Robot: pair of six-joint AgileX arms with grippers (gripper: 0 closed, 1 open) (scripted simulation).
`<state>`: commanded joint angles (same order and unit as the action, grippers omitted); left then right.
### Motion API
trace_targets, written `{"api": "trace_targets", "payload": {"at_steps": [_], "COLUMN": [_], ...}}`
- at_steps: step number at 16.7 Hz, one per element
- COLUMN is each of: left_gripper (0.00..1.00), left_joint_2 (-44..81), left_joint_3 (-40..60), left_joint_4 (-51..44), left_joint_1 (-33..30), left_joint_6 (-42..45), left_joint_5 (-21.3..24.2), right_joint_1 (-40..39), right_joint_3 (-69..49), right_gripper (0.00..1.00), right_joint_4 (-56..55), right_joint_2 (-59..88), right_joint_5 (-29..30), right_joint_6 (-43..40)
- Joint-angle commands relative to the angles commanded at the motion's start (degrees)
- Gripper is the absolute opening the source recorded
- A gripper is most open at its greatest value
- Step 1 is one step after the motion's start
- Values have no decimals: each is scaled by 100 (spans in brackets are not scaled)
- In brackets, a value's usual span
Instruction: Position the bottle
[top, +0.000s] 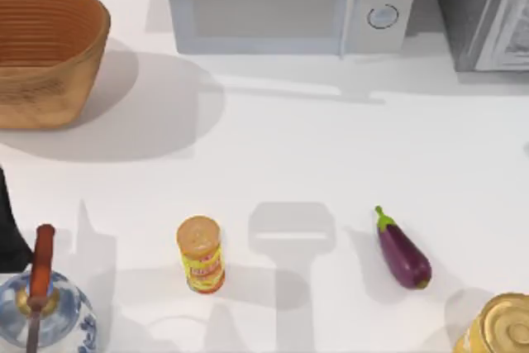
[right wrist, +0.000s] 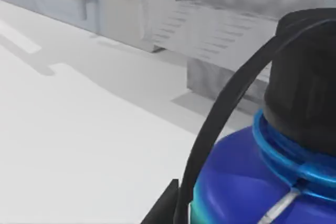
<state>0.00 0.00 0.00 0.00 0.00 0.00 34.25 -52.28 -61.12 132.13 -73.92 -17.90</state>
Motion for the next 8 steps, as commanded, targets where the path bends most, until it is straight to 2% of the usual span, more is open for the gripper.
{"api": "trace_targets", "payload": {"at_steps": [2,8], "left_gripper": [100,100], "left_joint_2": [0,0], "left_joint_3": [0,0], "left_joint_4": [0,0], "left_joint_1": [0,0], "left_joint_6": [0,0], "left_joint_5": [0,0], "right_joint_1": [0,0], "right_joint_3": [0,0], "right_gripper": [98,100], "right_joint_4": [0,0], "right_joint_2": [0,0], "right_joint_5": [0,0], "right_joint_6": [0,0]}}
